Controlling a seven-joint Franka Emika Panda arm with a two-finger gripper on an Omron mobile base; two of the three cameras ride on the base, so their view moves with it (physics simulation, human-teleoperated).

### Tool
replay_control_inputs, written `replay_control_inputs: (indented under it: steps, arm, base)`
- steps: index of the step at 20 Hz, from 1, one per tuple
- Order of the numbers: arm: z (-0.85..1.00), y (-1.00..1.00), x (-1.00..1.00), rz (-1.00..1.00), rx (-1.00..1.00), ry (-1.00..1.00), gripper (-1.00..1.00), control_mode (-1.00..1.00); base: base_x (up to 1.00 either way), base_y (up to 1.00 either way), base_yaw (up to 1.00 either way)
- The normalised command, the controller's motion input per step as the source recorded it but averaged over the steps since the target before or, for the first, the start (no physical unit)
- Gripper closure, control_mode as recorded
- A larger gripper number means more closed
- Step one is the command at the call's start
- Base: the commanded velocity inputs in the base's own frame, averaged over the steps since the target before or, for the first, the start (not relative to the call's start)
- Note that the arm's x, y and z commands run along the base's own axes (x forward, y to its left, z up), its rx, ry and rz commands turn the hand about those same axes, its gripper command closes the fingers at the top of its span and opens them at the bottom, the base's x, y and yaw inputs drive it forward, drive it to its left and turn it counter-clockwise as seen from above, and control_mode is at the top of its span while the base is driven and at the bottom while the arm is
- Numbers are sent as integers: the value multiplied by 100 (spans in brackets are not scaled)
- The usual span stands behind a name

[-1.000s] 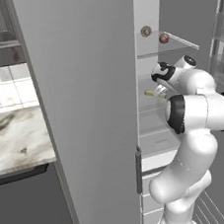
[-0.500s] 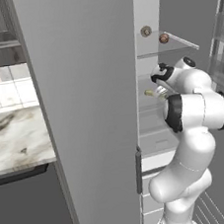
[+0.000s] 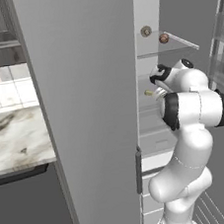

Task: Pick the egg and butter from the fridge and place them by the bowl for mixing.

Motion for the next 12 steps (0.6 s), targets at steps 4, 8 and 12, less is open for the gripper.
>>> replay_control_inputs:
  steps: [4, 8, 12]
  arm:
    - [-4, 0, 0, 0, 0, 0, 100, -100]
    - [0, 0, 0, 0, 0, 0, 100, -100]
    - [0, 0, 0, 0, 0, 0, 100, -100]
  base:
    - [0, 0, 0]
    - [0, 0, 0]
    - [0, 0, 0]
